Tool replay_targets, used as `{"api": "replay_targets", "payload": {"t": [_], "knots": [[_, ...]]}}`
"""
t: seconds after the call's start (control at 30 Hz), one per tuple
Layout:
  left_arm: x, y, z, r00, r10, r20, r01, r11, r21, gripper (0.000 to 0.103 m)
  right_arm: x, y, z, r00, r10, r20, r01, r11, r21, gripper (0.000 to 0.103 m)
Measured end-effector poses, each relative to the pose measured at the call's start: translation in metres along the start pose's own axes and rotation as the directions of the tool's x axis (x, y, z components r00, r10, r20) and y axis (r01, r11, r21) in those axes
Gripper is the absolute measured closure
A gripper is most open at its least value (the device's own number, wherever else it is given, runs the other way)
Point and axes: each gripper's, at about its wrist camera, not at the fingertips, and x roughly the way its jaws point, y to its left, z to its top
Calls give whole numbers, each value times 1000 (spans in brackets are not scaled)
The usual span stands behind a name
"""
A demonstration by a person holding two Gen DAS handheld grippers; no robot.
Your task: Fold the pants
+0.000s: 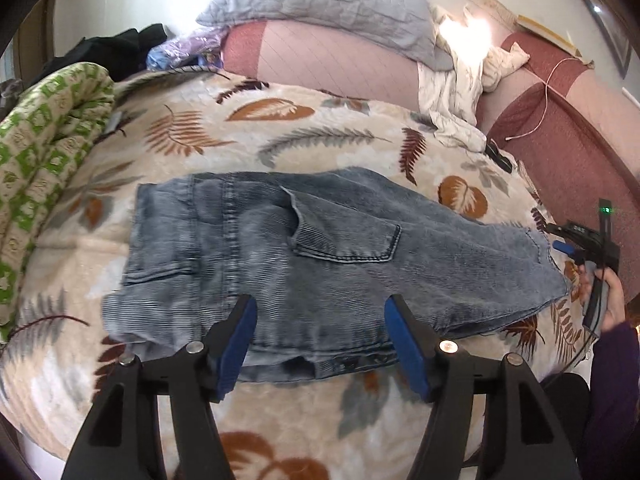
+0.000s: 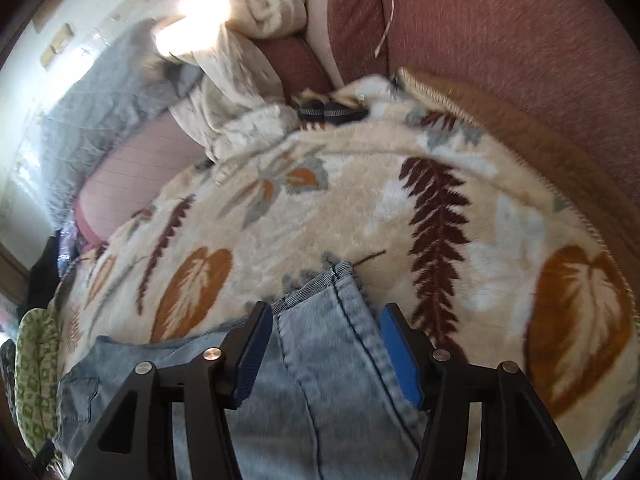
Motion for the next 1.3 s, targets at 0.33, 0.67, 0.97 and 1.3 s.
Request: {"api": "replay_targets", "payload": {"t": [0.33,0.67,0.97,1.3], "knots": [[29,-16,-2,998,40,-42,-38,998,51,31,27,22,-3,987,-159,-24,152,973,-174,84],[37,-15,4,997,64,-41,-63,998,25,30,28,11,12,986,-125,107,136,986,-100,87],[59,-24,1,989,131,-72,-126,990,66,30,56,1,16,986,-142,82,149,985,-86,76],[61,-25,-6,982,172,-74,-166,983,80,30,-18,14,-23,969,-108,223,135,985,-110,38]]}}
